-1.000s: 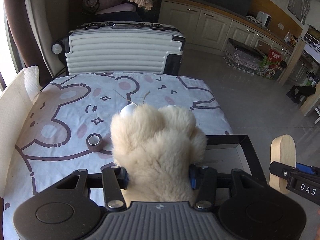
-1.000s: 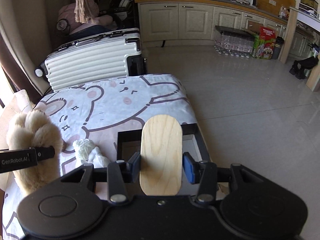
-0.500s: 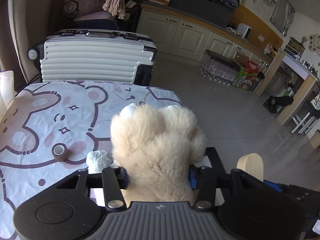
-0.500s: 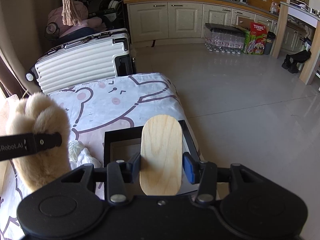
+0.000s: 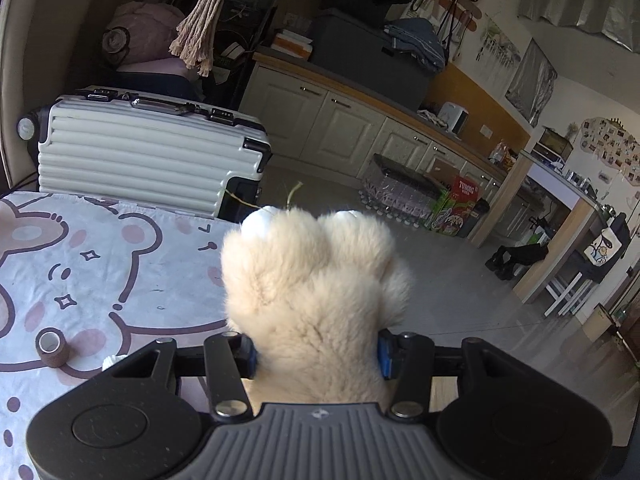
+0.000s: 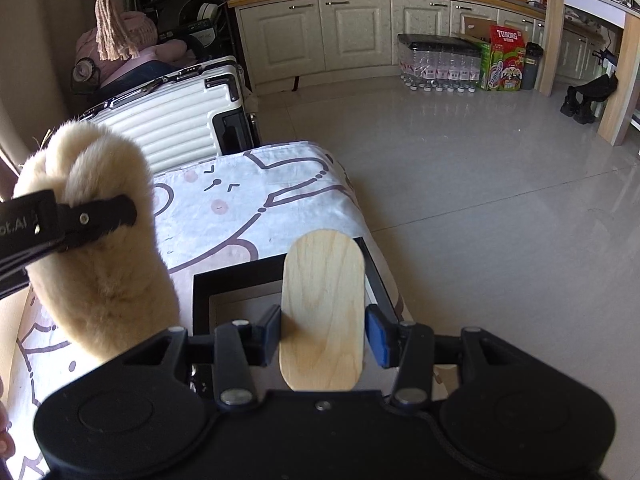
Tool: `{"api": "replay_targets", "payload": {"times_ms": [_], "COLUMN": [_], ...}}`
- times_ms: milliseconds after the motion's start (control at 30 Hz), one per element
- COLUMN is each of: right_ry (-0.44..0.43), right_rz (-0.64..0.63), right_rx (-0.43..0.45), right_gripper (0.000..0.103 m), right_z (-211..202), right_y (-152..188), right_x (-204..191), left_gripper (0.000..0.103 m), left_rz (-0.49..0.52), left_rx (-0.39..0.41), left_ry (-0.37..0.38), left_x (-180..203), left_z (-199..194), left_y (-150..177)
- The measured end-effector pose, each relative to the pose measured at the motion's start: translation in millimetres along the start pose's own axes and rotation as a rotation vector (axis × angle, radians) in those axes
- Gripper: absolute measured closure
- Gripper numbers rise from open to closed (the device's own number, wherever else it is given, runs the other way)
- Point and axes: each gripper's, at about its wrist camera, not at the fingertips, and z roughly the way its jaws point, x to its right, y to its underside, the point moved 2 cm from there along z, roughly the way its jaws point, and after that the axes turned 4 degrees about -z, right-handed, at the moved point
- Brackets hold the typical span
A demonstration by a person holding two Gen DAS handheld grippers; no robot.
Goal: Organize objects
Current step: 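Carry the plush with the left tool toward the black box while the right tool carries the board, then lower the plush into the black box and open the left tool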
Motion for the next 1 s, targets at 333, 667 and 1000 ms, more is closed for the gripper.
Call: {"api": "replay_targets", "payload": {"times_ms": [333, 667, 1000], "right_ry": [0.019, 0.004, 0.005], "right_rz": [-0.006, -0.08, -0.066], "right_rx": [-0.036, -0.122, -0.197], "right_gripper": [0.057, 0.057, 0.057], "right_z": [26, 59, 85], "right_y": [1, 6, 11], "right_x": [16, 13, 16], "left_gripper": [0.053, 0.053, 0.045], "left_rz": [-0.074, -0.108, -0.093], "left_rx": [-0.242, -0.436, -0.503], "left_ry": [-0.074, -0.142, -0.137], "left_x": [-10, -25, -33], "left_z": [71, 115, 130], "left_y": [33, 66, 71]}}
